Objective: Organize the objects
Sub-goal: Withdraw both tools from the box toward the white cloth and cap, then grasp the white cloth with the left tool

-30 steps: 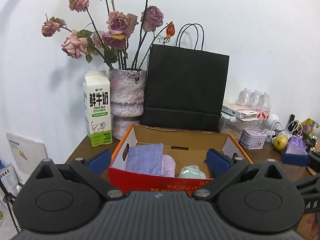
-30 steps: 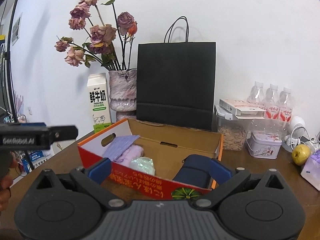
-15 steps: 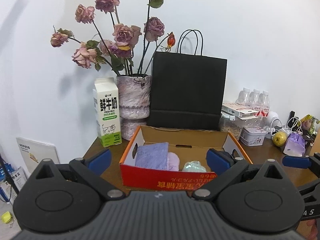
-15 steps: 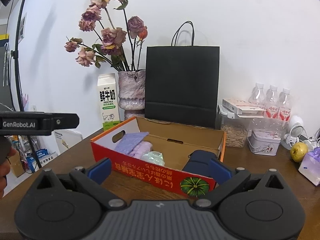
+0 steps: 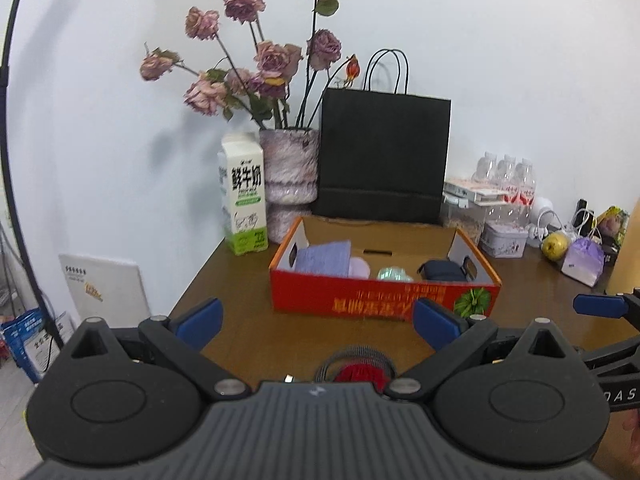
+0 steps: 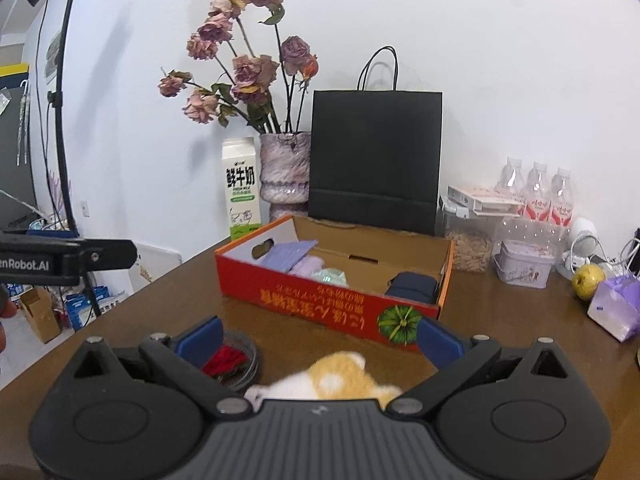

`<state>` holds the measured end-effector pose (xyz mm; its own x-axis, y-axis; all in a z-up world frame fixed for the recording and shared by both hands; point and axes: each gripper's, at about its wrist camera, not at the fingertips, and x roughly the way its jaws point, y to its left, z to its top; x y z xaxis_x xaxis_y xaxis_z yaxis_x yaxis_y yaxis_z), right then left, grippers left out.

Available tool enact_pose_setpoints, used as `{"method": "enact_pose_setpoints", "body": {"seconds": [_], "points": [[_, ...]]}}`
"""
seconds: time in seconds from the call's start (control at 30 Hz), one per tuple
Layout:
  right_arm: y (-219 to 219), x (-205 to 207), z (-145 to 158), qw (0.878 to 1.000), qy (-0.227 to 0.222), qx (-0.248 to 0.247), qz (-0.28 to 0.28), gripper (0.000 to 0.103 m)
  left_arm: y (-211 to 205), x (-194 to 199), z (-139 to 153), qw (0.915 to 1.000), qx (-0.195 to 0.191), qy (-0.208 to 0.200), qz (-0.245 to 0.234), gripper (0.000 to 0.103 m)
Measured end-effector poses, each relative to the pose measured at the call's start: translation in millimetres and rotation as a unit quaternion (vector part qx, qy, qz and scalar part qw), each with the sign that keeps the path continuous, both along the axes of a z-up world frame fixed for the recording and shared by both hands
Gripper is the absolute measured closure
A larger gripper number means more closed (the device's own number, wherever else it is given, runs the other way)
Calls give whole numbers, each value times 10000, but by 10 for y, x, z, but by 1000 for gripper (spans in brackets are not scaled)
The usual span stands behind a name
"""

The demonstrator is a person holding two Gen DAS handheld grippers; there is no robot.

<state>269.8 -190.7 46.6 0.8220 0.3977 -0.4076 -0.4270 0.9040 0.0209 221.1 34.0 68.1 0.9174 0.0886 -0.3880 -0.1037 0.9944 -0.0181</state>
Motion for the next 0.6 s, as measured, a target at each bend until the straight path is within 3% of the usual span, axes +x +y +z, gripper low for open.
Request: {"method": "enact_pose_setpoints", "body": {"seconds": [0.4,0.6], "points": [[-65,-459,-320,9994,293,-138,90,0,-59,-445,-342,9984,25,558,-26,0],[-102,-618,-500,9984,448,-306,165,0,-105,-547,-656,9925,-55,1216,-132,0]]}}
